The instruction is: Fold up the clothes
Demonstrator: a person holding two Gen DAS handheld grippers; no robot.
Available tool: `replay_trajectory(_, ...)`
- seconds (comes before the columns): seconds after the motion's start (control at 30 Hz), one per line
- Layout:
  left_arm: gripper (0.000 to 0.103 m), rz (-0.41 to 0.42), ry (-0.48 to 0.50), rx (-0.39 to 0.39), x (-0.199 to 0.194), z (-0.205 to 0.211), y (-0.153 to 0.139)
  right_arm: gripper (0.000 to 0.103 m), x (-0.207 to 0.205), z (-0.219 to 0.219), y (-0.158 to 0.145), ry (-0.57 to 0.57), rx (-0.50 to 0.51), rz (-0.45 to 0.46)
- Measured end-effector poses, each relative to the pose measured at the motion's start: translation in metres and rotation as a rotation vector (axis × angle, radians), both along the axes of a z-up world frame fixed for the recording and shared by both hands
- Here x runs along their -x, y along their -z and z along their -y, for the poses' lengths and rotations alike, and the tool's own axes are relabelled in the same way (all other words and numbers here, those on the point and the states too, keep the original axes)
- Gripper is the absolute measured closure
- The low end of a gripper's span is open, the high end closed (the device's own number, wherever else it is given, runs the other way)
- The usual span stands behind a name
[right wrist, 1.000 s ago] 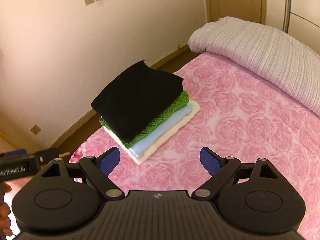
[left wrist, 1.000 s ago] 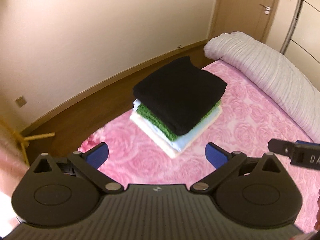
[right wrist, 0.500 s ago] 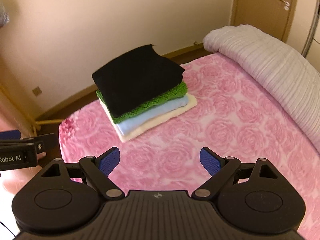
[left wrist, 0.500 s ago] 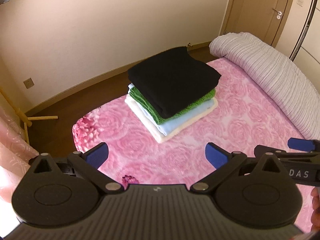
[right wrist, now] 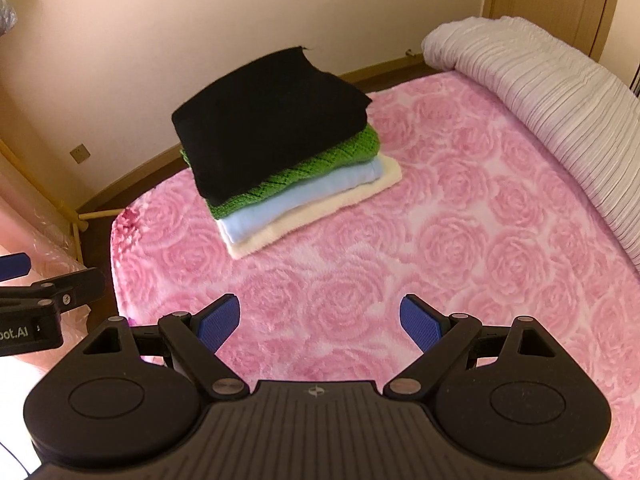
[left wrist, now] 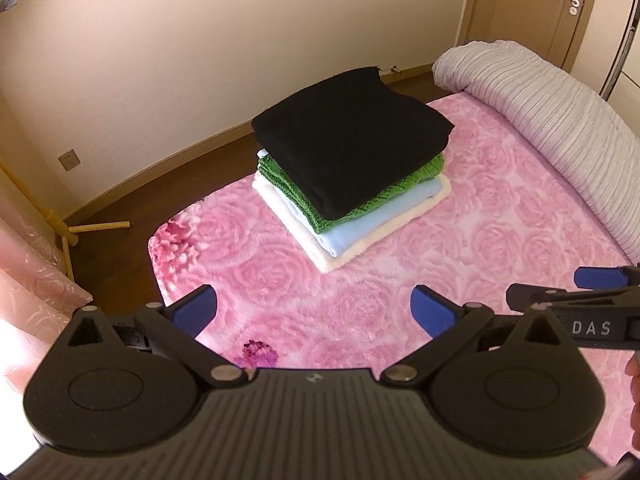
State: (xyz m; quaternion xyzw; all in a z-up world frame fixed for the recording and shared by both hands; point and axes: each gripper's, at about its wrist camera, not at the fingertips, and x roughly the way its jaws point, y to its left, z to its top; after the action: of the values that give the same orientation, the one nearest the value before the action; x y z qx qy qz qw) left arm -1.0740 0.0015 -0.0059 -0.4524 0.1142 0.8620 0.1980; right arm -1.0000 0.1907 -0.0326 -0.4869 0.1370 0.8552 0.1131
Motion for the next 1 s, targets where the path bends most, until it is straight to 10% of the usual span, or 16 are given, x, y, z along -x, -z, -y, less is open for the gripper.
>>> replay_trajectory(1.0,0.001,0.147,0.003,0.004,0.031,-0.024,0.055,0.013,0.034,-0.026,0.040,0.015,0.047,0.113)
